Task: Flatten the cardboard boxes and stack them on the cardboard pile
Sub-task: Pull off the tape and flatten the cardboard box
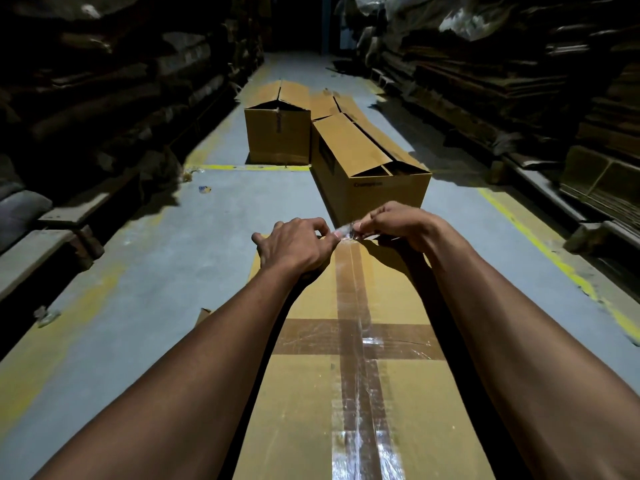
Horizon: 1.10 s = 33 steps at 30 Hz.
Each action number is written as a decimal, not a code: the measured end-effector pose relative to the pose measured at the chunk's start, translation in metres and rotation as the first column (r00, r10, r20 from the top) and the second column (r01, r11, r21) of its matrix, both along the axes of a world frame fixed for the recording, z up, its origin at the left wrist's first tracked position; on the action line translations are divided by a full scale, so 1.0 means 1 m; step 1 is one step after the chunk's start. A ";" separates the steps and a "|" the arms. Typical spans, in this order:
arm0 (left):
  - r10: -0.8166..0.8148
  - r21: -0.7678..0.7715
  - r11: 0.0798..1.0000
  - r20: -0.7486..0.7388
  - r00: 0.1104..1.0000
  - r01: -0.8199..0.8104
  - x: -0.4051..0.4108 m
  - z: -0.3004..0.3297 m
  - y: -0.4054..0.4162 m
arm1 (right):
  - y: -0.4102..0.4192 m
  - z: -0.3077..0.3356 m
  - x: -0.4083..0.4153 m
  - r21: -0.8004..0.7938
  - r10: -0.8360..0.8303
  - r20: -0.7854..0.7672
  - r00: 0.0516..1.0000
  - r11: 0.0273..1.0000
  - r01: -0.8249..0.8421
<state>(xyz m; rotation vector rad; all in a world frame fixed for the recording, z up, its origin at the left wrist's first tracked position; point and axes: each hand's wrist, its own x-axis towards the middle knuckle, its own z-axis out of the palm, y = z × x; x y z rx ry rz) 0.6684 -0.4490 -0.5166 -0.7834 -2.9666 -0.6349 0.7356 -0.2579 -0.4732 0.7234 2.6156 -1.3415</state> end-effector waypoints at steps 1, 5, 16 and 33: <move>0.001 -0.002 1.000 -0.001 1.000 -0.001 0.001 0.001 0.000 | -0.002 -0.001 -0.001 -0.013 -0.026 -0.025 0.999 1.000 0.026; 0.002 -0.007 1.000 0.001 1.000 -0.002 0.002 0.002 -0.001 | -0.003 -0.003 -0.002 -0.062 -0.100 -0.067 0.993 0.993 0.096; 0.042 -0.023 0.999 -0.007 0.999 -0.042 -0.005 -0.003 0.008 | -0.015 0.002 -0.011 -0.013 -0.244 -0.002 0.970 0.970 0.244; -0.005 -0.059 0.998 -0.006 1.000 0.005 0.002 0.003 0.004 | -0.023 0.012 -0.018 -0.116 -0.286 0.073 0.955 0.949 0.293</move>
